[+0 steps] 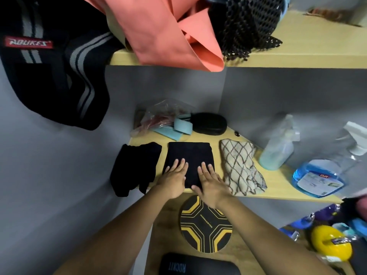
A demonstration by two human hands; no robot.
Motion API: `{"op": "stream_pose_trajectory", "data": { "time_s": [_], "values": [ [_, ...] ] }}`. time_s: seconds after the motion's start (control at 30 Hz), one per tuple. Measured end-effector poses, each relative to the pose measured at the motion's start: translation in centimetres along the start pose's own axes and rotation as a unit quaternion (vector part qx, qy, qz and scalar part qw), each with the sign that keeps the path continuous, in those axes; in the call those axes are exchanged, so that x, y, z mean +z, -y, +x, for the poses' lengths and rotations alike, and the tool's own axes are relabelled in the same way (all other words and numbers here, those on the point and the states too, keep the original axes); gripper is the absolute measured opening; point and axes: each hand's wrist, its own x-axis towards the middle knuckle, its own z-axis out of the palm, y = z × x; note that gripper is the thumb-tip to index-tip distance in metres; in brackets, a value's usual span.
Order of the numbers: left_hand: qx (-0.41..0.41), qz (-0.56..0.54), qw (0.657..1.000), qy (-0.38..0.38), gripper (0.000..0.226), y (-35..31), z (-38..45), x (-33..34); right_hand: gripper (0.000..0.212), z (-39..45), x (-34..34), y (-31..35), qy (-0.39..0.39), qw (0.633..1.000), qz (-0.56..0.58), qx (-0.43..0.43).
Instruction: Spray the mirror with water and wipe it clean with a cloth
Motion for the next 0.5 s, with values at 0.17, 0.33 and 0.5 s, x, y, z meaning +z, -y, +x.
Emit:
{"op": "stream_pose_trajectory", "data": {
  "time_s": [0.17,0.33,0.5],
  "values": [
    [0.004,-0.016,0.999,-0.028,0.055,0.1,-1.9,-1.2,0.069,-1.3,-1.3,0.9,-0.058,0.996,0.062,-0.009],
    [0.014,-0.086,0.993,-0.079,0.054,0.2,-5.0,-2.4,0.063,-4.2,-3.1,1.8,-0.142,0.979,0.146,-0.023],
    [0.030,-0.151,0.979,-0.134,0.054,-0.3,-9.3,-4.7,0.059,-8.0,-5.3,3.7,-0.204,0.964,0.168,-0.031]
  ]
}}
